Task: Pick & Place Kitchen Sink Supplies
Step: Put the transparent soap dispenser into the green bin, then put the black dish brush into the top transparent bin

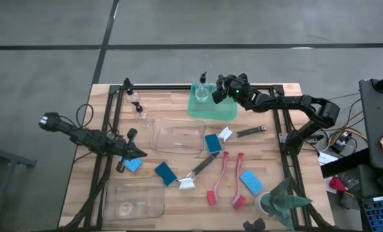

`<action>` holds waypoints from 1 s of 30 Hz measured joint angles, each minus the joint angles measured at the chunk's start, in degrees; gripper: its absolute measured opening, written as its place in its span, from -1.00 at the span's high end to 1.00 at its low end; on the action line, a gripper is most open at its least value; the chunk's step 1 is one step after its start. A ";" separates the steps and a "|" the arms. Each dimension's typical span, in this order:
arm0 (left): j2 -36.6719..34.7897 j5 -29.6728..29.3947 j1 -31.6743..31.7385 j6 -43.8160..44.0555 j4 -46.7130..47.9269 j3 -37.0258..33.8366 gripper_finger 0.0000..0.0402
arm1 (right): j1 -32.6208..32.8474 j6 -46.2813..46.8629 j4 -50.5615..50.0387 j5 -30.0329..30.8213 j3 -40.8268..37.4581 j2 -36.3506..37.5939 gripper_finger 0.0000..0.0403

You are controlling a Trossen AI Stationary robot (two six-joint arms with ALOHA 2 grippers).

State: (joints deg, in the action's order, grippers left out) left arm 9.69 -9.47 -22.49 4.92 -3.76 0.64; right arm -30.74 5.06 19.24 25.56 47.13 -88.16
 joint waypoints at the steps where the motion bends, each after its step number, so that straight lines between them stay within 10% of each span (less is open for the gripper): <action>1: -0.01 0.00 -0.01 0.01 0.00 -0.01 0.99 | 0.17 -0.51 -0.29 -0.06 0.00 0.76 -0.05; 9: -0.02 0.00 0.00 -0.01 -0.01 0.00 0.99 | 2.85 0.63 -2.34 -2.18 -0.08 8.29 -0.04; 19: -0.02 0.00 0.01 0.00 0.00 0.00 0.99 | 8.20 -4.01 1.01 -25.68 0.28 10.09 -0.02; 30: 0.00 0.00 0.01 -0.01 0.01 -0.02 0.99 | 10.72 3.20 4.61 -27.08 0.31 9.25 0.07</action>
State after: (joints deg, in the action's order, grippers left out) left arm 9.69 -9.47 -22.48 4.91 -3.75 0.62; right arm -20.02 8.26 23.85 -1.52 47.44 -78.91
